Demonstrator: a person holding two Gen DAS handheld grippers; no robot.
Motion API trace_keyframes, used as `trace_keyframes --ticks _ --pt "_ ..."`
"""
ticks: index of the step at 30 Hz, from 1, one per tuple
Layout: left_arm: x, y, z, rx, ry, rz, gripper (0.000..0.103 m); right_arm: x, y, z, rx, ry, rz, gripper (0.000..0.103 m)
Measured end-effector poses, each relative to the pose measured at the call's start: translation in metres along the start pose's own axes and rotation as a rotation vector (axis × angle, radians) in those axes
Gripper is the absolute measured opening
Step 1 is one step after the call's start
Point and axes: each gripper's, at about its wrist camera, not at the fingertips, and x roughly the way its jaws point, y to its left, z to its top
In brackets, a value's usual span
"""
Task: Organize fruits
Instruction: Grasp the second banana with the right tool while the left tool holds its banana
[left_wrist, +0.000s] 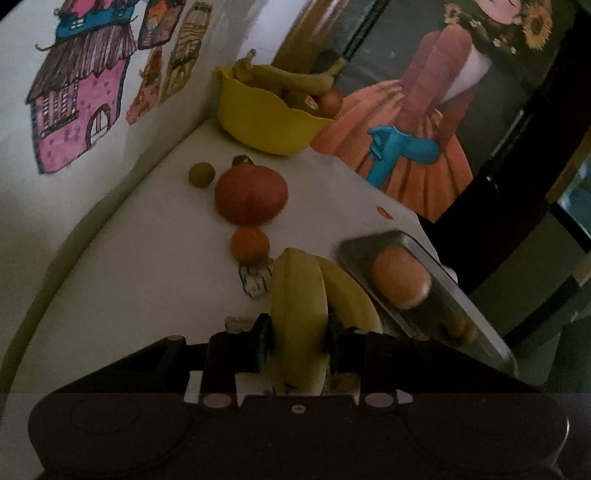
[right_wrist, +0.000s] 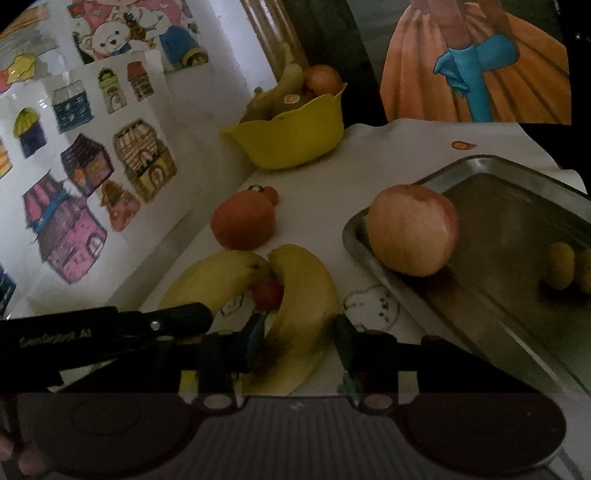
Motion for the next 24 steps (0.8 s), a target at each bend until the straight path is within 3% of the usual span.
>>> trace_keyframes --ticks 5,15,21,24 --pt "-0.012 -0.014 -0.033 0.046 0.039 0.004 0.033 -0.029 -0.007 -0.014 -0.086 0.042 0.008 0.045" --pt "-0.05 -0.042 -0.087 0.071 0.016 -0.004 0.033 -0.092 -0.021 -0.048 -0.223 0.092 0.038 0.045" --pt "-0.063 -0.05 -0.103 0.066 0.021 0.003 0.034 -0.112 -0.031 -0.059 -0.245 0.106 0.068 0.046" --pt "-0.059 -0.053 -0.1 0.077 0.03 0.047 0.034 -0.111 -0.033 -0.059 -0.241 0.098 0.072 0.047"
